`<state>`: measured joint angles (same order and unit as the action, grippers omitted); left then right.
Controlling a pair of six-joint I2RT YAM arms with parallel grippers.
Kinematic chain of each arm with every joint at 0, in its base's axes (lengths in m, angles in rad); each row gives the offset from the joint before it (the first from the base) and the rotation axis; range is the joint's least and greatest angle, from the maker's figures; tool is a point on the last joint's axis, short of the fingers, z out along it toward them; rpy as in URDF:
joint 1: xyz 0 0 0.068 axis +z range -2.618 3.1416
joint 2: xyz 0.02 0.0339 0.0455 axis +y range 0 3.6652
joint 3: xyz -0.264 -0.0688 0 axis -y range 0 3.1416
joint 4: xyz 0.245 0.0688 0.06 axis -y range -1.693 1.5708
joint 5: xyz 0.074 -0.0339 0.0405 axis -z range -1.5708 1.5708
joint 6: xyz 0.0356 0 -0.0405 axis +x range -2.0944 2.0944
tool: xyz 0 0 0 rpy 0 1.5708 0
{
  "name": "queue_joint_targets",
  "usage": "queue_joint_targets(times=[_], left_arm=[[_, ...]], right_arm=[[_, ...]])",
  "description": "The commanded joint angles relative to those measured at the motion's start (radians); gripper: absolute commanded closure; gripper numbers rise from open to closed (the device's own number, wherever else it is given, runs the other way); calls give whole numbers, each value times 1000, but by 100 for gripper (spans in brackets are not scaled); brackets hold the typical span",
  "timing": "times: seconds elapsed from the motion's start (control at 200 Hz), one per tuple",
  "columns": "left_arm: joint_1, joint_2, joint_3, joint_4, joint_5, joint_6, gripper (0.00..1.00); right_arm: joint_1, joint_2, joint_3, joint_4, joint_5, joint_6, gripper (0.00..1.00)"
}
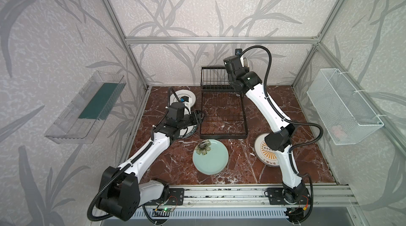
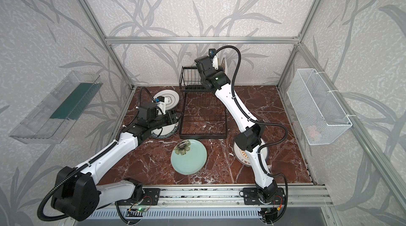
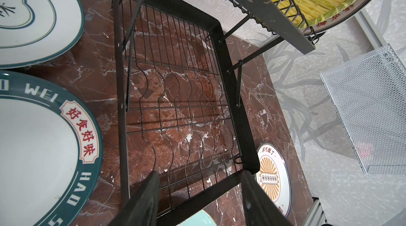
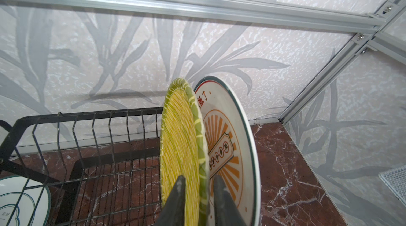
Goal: Load plates into a dish rack
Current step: Place the plate on the dish rack.
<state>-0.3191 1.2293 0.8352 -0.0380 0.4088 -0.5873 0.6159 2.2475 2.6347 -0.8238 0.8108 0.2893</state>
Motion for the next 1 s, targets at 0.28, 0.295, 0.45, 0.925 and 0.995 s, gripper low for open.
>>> queue_joint_targets(times=[0.28, 0.295, 0.45, 0.925, 0.995], left_arm=[[6, -10, 59, -102, -62, 62, 42], [6, -9, 66, -110, -67, 70, 42], [22, 13, 124, -160, -77, 116, 42], [66, 115, 317, -280, -59, 182, 40], [69, 126, 337, -290, -53, 186, 39]], right_arm=[[18, -145, -69, 119, -72, -112, 67], [18, -151, -76, 125, -79, -114, 65], [19, -250, -208, 207, -112, -157, 61], [-18, -684, -784, 532, -211, -267, 40], [-47, -755, -857, 518, -262, -259, 39]])
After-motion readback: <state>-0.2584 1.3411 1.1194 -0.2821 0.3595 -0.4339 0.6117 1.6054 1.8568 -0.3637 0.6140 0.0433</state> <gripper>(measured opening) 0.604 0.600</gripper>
